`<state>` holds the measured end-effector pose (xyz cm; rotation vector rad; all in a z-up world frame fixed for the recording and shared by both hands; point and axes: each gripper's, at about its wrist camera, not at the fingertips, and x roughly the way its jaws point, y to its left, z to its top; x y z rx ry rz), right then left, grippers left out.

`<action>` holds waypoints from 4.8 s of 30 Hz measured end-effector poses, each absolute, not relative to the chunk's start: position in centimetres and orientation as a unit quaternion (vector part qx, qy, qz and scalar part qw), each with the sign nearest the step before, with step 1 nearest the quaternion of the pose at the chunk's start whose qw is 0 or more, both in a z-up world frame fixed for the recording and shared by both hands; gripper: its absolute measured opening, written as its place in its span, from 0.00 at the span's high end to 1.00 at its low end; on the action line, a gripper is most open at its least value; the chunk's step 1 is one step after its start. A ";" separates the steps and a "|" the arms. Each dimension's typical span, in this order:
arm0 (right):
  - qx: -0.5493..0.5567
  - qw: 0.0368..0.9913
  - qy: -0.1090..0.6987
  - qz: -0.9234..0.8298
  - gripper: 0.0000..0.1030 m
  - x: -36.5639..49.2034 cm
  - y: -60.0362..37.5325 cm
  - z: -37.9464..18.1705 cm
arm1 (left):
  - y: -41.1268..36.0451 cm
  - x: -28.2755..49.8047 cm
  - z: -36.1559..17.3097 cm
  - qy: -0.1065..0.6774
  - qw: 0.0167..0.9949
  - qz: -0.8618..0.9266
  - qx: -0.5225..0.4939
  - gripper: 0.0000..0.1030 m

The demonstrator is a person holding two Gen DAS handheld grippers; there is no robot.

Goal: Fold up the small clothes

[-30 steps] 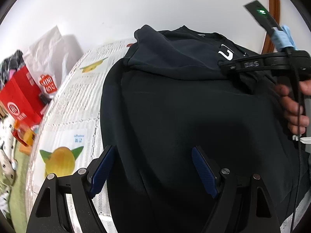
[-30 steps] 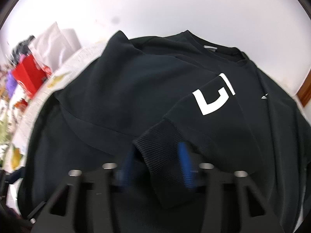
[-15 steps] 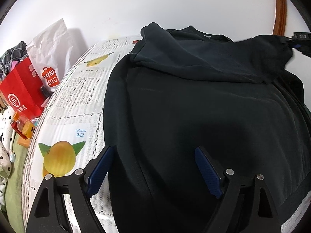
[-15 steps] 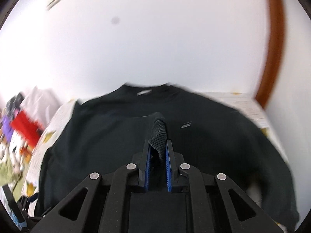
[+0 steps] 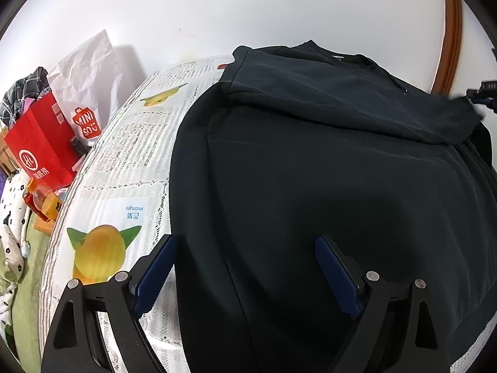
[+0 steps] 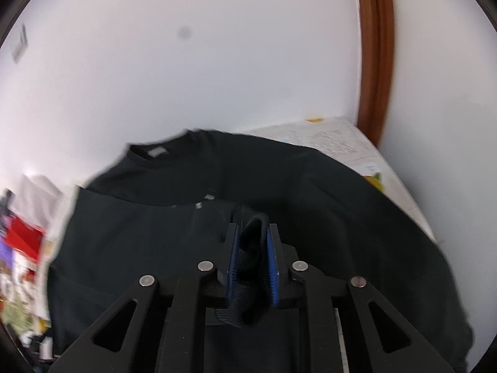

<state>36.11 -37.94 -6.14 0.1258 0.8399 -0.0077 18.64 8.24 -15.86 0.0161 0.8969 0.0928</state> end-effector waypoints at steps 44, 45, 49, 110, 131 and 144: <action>-0.043 0.886 0.461 -0.022 0.88 9.3 -37.0 -15.8 | 11.5 6.4 -15.7 0.439 0.895 -0.022 -0.069 0.95; -0.057 0.884 0.464 -0.022 0.88 9.3 -36.7 -15.6 | 11.4 6.2 -15.7 0.441 0.895 -0.023 -0.067 0.94; -0.076 0.891 0.447 -0.025 0.76 10.2 -36.0 -13.6 | 11.6 6.5 -15.1 0.445 0.892 -0.027 -0.075 0.91; -0.061 0.843 0.432 0.314 0.79 52.5 6.8 -14.5 | 17.0 28.6 -14.1 0.404 0.910 0.033 -0.088 0.89; -0.028 0.898 0.414 -0.144 0.35 23.5 -43.9 -9.6 | 13.8 21.6 -7.8 0.357 0.930 0.016 -0.079 0.44; -0.012 0.864 0.461 -0.204 0.34 15.9 -57.3 -15.3 | 10.5 16.8 -11.1 0.420 0.906 0.029 -0.035 0.44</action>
